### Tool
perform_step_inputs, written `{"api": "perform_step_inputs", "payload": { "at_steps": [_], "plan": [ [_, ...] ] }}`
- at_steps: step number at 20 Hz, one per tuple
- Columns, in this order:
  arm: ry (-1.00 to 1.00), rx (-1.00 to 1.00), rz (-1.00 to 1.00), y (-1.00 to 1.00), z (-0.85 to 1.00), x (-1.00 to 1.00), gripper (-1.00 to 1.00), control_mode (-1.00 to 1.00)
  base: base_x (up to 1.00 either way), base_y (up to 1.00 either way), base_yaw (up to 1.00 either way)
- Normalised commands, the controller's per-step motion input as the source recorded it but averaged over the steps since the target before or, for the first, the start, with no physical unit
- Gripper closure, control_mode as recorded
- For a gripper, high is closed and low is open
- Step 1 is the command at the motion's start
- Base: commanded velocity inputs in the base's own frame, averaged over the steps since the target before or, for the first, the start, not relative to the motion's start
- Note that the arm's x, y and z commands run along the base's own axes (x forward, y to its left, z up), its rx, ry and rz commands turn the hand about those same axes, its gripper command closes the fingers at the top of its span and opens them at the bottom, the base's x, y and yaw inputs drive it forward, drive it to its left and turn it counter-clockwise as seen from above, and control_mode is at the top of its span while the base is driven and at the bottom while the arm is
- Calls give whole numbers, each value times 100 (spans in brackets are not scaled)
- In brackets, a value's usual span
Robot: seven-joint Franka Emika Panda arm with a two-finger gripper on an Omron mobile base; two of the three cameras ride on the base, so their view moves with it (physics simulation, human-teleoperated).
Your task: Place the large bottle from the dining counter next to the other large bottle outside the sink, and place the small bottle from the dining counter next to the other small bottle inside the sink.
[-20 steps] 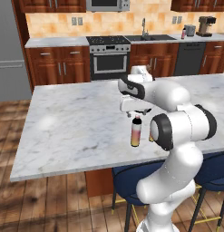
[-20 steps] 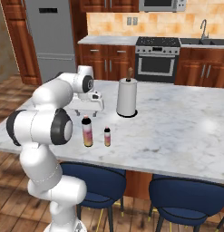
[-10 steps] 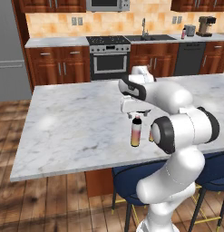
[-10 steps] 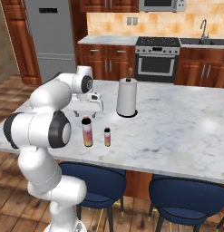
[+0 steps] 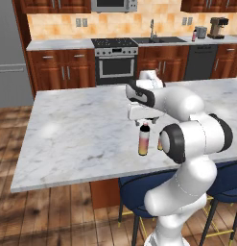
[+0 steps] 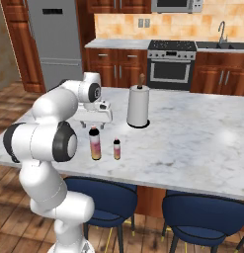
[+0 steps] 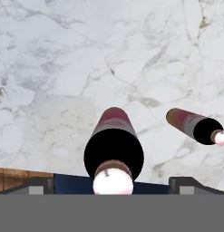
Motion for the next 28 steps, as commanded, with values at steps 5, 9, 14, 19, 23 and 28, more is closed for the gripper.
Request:
{"api": "perform_step_inputs", "payload": {
  "at_steps": [5, 9, 14, 19, 23, 28],
  "plan": [
    [0, 0, 0, 0, -1, 0, -100, -100, 0, 0, 0],
    [0, 0, 0, 0, -12, 1, -100, -100, 0, 0, 0],
    [0, 0, 0, 0, -11, 4, -100, -100, 0, 0, 0],
    [0, 0, 0, 0, -2, 1, -100, -100, 0, 0, 0],
    [0, 0, 0, 0, 0, 0, -100, -100, 0, 0, 0],
    [0, 0, 0, 0, 0, 0, -100, -100, 0, 0, 0]
  ]
}}
